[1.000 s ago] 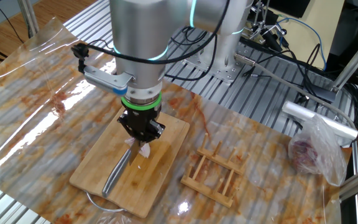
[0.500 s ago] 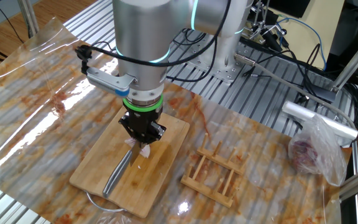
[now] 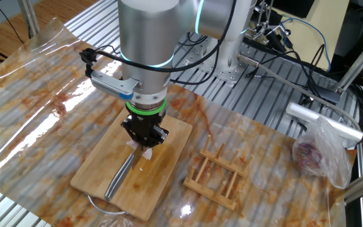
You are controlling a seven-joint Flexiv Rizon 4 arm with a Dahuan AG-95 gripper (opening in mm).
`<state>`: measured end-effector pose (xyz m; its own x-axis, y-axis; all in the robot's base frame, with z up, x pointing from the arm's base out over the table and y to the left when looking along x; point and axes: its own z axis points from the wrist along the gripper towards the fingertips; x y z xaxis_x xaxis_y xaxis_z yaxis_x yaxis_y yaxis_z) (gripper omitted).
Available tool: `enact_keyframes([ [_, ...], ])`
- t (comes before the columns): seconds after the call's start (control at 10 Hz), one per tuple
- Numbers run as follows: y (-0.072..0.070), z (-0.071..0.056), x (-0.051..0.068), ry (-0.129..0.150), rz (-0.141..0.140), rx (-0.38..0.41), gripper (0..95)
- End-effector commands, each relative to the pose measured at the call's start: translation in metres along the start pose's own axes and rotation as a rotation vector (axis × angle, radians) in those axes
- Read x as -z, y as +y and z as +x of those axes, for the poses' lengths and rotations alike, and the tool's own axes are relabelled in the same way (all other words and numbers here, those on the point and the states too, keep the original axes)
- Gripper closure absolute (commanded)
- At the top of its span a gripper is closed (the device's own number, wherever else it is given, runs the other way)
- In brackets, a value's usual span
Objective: Chop the onions
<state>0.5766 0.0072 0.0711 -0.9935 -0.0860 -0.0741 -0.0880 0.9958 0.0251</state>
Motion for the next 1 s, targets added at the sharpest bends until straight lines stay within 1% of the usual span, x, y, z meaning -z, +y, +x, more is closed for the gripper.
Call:
enact_keyframes([
  [0.1,0.000,0.001,-0.004,-0.007,0.002,-0.005,95.0],
  [0.2,0.000,0.002,-0.008,-0.015,0.003,-0.007,95.0],
  [0.3,0.000,0.003,-0.016,-0.023,0.006,-0.007,95.0],
  [0.4,0.000,0.004,-0.018,-0.026,0.007,-0.008,95.0],
  [0.6,0.000,0.004,-0.018,-0.027,0.005,-0.015,95.0],
  [0.8,0.000,0.004,-0.018,-0.035,0.010,-0.019,95.0],
  [0.9,0.000,0.005,-0.018,-0.032,0.012,-0.017,95.0],
  [1.0,0.000,0.005,-0.018,-0.029,0.008,-0.017,95.0],
])
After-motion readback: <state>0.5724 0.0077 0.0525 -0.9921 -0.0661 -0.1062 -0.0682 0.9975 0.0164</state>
